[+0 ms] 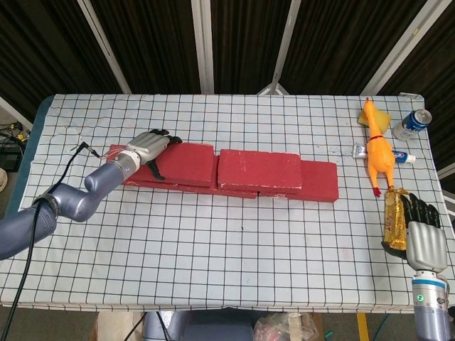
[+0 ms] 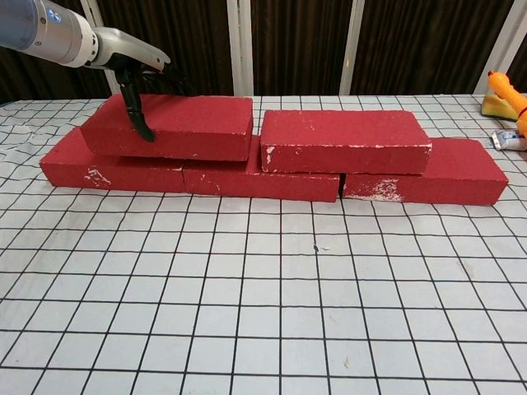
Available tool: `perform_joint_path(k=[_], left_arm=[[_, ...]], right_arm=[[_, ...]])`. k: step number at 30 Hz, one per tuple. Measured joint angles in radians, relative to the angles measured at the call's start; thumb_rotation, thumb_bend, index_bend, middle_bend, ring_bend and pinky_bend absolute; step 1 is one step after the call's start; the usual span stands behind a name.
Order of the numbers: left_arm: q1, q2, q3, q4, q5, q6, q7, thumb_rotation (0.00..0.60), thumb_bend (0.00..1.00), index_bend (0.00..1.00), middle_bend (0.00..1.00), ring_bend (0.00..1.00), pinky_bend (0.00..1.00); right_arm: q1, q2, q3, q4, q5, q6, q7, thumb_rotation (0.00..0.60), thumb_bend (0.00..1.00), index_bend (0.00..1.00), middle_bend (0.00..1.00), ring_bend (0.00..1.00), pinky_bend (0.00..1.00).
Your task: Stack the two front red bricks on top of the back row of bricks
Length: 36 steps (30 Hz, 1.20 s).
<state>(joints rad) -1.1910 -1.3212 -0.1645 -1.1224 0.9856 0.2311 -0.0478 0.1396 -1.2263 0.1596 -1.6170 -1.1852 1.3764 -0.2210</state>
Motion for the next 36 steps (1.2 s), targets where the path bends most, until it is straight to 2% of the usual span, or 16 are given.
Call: perform_joint_path(k=[13, 36], left_arm=[[-0.021, -0.02, 0.023, 0.018, 0.001, 0.012, -0.02, 0.6, 0.01, 0.27, 0.24, 0.0, 0.0], [-0.058, -0.035, 0.073, 0.02, -0.059, 0.037, -0.017, 0.6, 0.01, 0.28, 0.24, 0.0, 0.0]], right_arm=[[0.0, 0.003, 0.0, -0.003, 0.005, -0.003, -0.001, 0.6, 0.16, 0.05, 0.0, 0.0, 0.0], [-0.003, 0.011, 0.003, -0.007, 0.005, -0.001, 0.011, 0.6, 0.16, 0.05, 0.0, 0.0, 0.0]])
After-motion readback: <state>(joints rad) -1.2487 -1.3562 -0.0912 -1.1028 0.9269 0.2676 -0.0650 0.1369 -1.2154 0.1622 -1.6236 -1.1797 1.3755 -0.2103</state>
